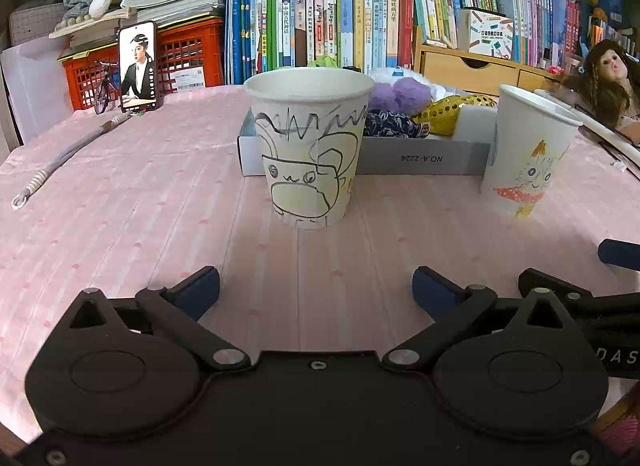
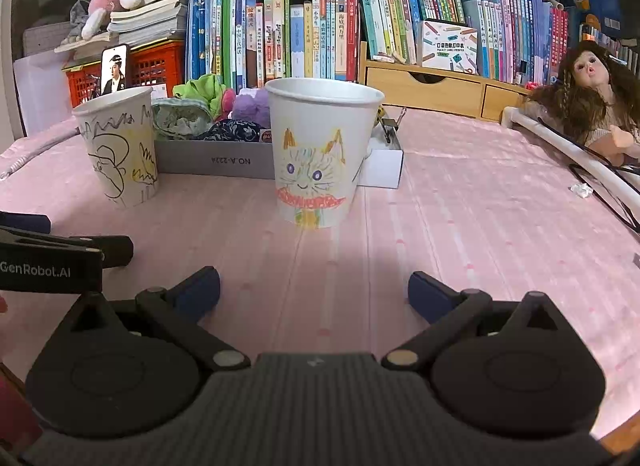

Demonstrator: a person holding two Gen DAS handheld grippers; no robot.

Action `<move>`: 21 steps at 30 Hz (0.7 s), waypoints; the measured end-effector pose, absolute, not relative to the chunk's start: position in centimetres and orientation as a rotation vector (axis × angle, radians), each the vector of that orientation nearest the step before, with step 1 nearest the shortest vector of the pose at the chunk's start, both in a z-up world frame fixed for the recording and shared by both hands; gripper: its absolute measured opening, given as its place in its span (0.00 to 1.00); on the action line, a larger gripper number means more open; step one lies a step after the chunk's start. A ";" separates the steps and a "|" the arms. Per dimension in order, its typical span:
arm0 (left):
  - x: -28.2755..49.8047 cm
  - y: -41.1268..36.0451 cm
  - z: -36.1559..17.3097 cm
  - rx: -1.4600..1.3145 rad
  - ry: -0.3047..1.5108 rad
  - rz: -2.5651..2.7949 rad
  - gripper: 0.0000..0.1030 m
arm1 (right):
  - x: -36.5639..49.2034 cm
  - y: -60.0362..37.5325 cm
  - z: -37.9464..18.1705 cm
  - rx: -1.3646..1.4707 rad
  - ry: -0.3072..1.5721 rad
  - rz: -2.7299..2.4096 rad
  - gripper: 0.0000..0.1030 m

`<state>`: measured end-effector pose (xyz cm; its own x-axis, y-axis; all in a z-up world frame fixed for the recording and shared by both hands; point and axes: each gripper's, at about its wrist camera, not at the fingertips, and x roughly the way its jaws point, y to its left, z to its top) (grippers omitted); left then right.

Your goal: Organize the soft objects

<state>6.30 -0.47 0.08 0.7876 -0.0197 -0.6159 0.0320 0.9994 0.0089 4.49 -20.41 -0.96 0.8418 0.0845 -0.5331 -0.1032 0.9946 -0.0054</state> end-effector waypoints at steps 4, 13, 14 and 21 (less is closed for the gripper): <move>6.2 -0.5 0.0 0.019 0.657 -0.025 1.00 | 4.6 -20.4 -0.9 -0.036 0.567 0.101 1.00; 6.2 -0.5 0.0 0.020 0.657 -0.023 1.00 | 4.6 -20.4 -1.0 -0.037 0.567 0.104 1.00; 6.2 -0.5 0.0 0.020 0.657 -0.023 1.00 | 4.6 -20.4 -1.0 -0.037 0.567 0.104 1.00; 6.2 -0.4 0.0 0.020 0.658 -0.024 1.00 | 4.6 -20.4 -1.0 -0.038 0.567 0.104 1.00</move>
<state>6.23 -0.44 0.01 0.7911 -0.0162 -0.6114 0.0288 0.9995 0.0108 4.59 -20.40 -0.98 0.8385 0.0883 -0.5377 -0.1091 0.9940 -0.0069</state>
